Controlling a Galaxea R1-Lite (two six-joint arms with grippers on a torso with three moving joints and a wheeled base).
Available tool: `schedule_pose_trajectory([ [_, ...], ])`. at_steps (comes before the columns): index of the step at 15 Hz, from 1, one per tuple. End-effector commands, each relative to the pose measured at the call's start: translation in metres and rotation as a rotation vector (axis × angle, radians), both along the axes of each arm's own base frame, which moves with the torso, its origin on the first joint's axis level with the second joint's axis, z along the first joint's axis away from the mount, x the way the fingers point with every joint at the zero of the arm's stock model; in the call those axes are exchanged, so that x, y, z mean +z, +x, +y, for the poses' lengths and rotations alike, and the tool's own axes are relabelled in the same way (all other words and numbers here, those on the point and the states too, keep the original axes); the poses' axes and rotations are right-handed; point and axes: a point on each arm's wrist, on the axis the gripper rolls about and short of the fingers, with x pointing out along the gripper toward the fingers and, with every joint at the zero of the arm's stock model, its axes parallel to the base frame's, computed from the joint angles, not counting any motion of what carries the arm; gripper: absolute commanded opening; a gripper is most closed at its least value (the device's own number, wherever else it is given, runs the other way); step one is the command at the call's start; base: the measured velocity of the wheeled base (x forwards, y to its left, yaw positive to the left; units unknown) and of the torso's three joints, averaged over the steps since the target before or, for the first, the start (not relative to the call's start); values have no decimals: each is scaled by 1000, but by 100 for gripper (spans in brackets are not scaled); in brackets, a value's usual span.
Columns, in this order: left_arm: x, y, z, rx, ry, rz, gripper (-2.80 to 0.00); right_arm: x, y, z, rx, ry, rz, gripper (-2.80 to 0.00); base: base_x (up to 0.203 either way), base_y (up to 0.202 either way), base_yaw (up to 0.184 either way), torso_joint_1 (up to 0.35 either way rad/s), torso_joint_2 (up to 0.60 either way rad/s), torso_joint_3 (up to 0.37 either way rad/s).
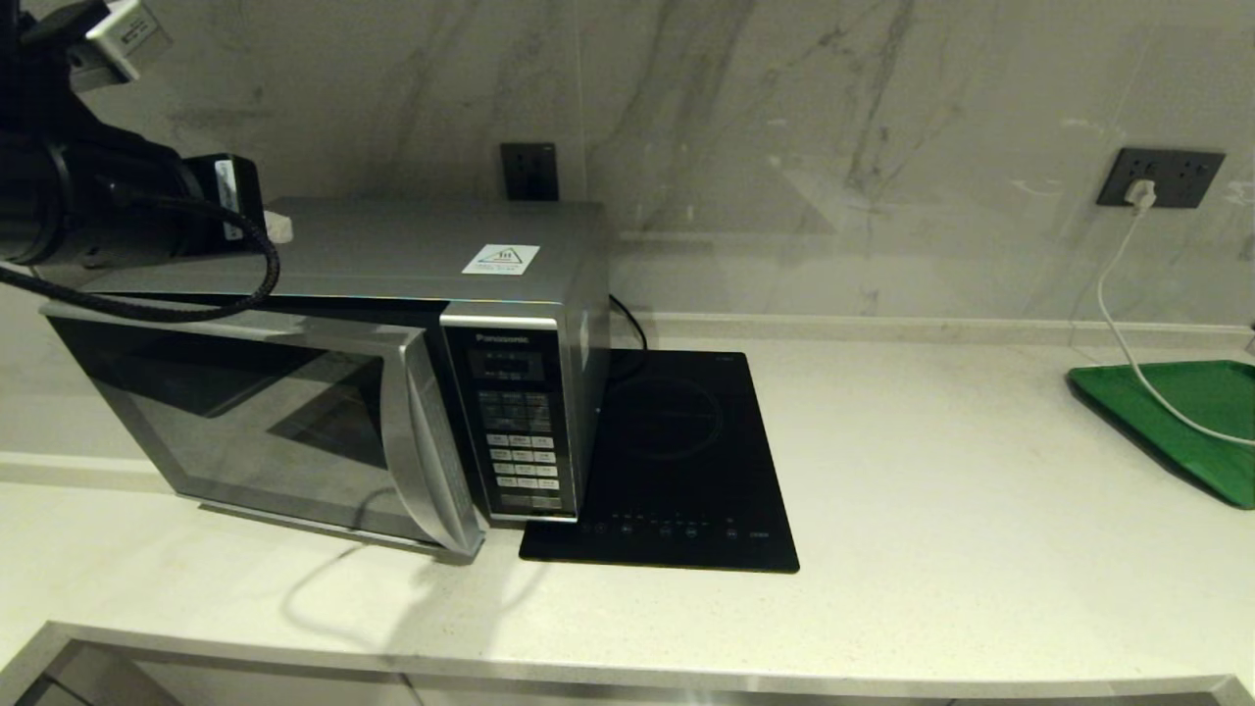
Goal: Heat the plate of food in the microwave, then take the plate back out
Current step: Open the microwave oven
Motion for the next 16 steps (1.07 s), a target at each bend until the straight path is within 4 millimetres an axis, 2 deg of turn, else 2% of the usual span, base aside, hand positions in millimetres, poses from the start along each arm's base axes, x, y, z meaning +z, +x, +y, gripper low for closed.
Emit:
schedule_pose_trajectory([
  [1, -8, 21, -5, 0, 39, 36, -280, 0, 0, 0, 0, 0, 2, -280, 0, 0, 0, 0, 0, 0],
  [5, -18, 40, -10, 13, 64, 104, -280, 0, 0, 0, 1, 0, 2, -280, 0, 0, 0, 0, 0, 0],
  [10, -30, 50, -15, 8, 74, 150, -280, 0, 0, 0, 1, 0, 2, -280, 0, 0, 0, 0, 0, 0],
  [16, -39, 45, -25, 0, 69, 210, -280, 0, 0, 0, 0, 0, 2, -280, 0, 0, 0, 0, 0, 0],
])
